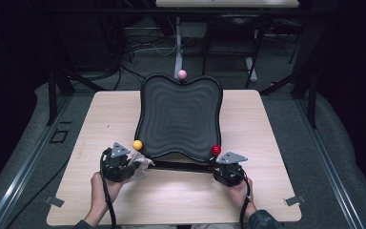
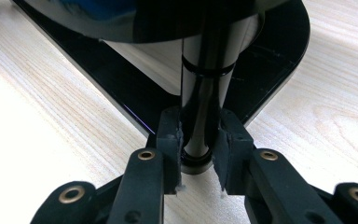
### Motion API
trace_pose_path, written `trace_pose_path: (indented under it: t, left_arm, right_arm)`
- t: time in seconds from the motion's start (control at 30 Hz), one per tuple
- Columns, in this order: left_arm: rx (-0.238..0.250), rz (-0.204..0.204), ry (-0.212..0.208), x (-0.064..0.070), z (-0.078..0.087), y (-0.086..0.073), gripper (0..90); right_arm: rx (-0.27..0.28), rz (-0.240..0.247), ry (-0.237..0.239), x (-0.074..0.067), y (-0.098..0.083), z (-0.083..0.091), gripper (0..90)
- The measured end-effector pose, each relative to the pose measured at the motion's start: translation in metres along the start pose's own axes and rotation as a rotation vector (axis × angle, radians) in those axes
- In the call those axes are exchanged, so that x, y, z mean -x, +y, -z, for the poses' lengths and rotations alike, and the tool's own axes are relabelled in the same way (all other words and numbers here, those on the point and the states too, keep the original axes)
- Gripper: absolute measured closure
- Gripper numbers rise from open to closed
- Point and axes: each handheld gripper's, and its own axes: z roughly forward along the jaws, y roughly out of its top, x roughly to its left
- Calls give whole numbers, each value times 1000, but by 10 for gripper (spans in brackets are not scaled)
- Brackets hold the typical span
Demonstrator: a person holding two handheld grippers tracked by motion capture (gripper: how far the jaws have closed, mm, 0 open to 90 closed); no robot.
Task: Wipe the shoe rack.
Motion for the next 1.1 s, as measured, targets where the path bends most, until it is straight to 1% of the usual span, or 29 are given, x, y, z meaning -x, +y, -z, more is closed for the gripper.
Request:
trace_pose_path:
  t: [0.1,0.17,0.23,0.33,0.43,0.47,0.53,0.67,0.77,0.87,1.0,1.1]
  left_arm:
    - [-2,2,-13,3,-1,2,770]
    - [-1,8,-30,6,-2,3,767]
    - [-1,1,-34,9,-3,4,766]
    - [-1,-2,-54,13,-5,7,766]
    - [4,5,-76,19,-7,10,770]
    - [4,0,-79,20,-8,11,771]
    - [9,9,-89,24,-10,13,773]
    - [10,8,-109,30,-15,16,774]
    - [1,1,-122,34,-18,19,773]
    - [1,10,-139,39,-23,22,769]
    - [3,41,-173,42,-30,26,769]
    - [-3,56,-191,44,-36,29,769]
  right_arm:
    - [0,0,-1,0,0,0,737]
    - [0,0,0,0,0,0,737]
    - [0,-1,0,0,0,0,737]
    - [0,0,2,0,0,0,737]
    - [0,-1,2,0,0,0,737]
    - [1,-1,2,0,0,0,737]
    - [1,-1,2,0,0,0,737]
    - [0,0,1,-1,0,0,737]
    - [0,0,1,-1,0,0,737]
    - [0,0,1,-1,0,0,737]
    - [1,0,2,0,0,0,736]
    - [1,0,2,0,0,0,736]
